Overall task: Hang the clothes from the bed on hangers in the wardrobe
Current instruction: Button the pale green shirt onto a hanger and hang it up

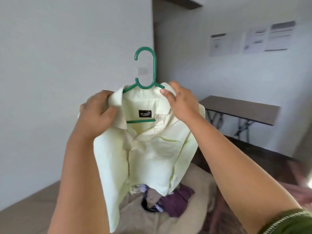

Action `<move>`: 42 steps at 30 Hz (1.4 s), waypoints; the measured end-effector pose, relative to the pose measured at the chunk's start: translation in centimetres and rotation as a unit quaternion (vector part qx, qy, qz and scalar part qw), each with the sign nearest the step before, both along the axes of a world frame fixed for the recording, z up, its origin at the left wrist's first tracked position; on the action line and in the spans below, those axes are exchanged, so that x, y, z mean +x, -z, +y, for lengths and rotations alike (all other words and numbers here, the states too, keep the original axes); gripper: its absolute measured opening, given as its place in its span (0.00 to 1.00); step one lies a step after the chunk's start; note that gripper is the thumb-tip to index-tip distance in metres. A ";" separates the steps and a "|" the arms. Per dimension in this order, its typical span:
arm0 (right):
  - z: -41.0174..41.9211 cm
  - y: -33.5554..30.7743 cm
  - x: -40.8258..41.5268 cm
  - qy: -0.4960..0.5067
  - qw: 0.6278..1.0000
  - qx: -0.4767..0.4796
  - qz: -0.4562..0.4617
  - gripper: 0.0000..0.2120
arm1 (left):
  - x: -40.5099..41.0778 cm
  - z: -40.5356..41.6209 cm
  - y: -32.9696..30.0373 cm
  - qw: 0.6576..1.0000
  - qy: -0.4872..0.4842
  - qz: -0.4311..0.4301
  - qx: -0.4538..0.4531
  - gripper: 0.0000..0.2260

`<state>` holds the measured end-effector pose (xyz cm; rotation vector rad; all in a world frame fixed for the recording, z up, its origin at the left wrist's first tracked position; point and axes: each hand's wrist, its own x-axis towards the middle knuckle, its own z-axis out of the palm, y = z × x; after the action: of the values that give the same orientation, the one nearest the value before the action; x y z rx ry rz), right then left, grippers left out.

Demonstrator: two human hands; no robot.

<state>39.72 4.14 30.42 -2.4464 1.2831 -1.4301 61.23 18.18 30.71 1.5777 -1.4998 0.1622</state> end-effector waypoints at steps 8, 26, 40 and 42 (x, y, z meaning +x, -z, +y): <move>9.2 -0.6 -22.6 0.182 0.983 0.010 -0.018 0.19 | -17.5 0.4 -2.1 0.984 0.163 -0.057 -0.048 0.13; 12.6 3.8 -63.8 0.561 0.817 0.133 0.036 0.27 | -60.5 -12.9 4.0 0.772 0.587 0.047 0.239 0.13; -6.5 4.8 -83.4 0.509 0.791 -0.021 -0.339 0.24 | -87.6 -32.5 0.7 0.748 0.616 0.102 0.225 0.13; -8.2 5.2 -86.9 0.507 0.808 0.008 -0.300 0.32 | -91.6 -35.1 0.1 0.748 0.620 0.102 0.215 0.14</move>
<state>-47.17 -4.11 25.21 -0.9622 2.4388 -2.0416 -30.33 -16.88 30.58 0.5481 -2.1667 -1.1435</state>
